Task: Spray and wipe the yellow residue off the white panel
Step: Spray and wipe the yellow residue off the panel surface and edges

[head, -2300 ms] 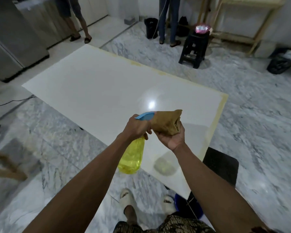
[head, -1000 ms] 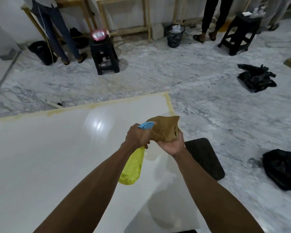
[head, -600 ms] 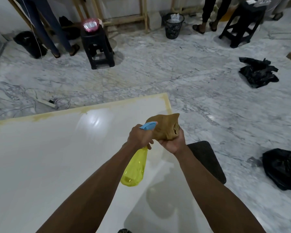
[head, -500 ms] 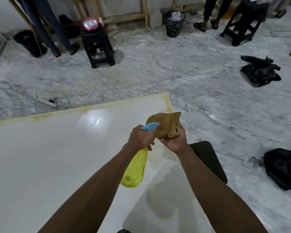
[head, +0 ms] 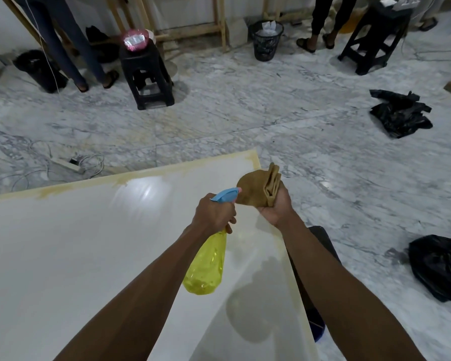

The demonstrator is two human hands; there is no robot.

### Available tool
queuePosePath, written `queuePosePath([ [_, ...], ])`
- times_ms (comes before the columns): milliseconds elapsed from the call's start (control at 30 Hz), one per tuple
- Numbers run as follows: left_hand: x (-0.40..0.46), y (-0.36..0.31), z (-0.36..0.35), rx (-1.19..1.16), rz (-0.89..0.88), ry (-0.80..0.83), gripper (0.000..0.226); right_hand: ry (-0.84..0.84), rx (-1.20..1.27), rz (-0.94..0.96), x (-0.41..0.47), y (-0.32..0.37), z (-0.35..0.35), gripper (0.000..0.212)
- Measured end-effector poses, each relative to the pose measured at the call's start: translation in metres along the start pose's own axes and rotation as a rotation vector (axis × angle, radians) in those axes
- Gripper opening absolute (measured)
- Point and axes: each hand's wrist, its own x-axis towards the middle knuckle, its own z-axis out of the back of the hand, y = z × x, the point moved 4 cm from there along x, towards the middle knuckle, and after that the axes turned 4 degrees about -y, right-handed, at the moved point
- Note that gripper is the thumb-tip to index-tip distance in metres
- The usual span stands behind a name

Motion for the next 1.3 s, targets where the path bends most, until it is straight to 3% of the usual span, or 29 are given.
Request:
queuePosePath([
  [100,0.011,-0.014,0.008,-0.065,-0.078,0.009,0.029,-0.254,-0.52,0.291,0.032,0.042,-0.015,0.037],
  [167,0.019,-0.022,0.015,-0.089,-0.117,0.016,0.036,-0.36,-0.916,0.604,0.051,0.07,-0.034,0.043],
  [233,0.032,-0.022,0.02,-0.112,-0.128,0.012,0.038,-0.327,-1.192,0.86,0.075,0.085,-0.055,0.049],
  [333,0.054,-0.012,0.026,-0.124,-0.117,-0.007,0.04,-0.199,-1.548,1.079,0.116,0.09,-0.077,0.052],
  [400,0.067,0.001,0.028,-0.118,-0.097,-0.018,0.042,-0.072,-1.871,1.102,0.146,0.082,-0.078,0.067],
  [500,0.081,0.019,0.03,-0.092,-0.062,-0.025,0.041,0.19,-2.287,0.786,0.185,0.045,-0.059,0.069],
  [567,0.084,0.031,0.032,-0.074,-0.045,-0.033,0.042,0.187,-2.22,0.673,0.194,0.029,-0.053,0.07],
  [667,0.088,0.042,0.034,-0.052,-0.023,-0.041,0.042,-0.01,-2.06,0.716,0.193,0.024,-0.057,0.096],
  [733,0.091,0.047,0.035,-0.043,-0.001,-0.048,0.041,-0.048,-2.062,0.703,0.197,0.018,-0.055,0.104],
  [900,0.095,0.049,0.027,-0.048,0.014,-0.025,0.037,-0.045,-2.138,0.858,0.204,0.014,-0.049,0.078],
  [1300,0.086,0.034,0.006,-0.061,0.005,0.018,0.042,0.08,-2.098,0.894,0.179,0.001,-0.024,0.078],
])
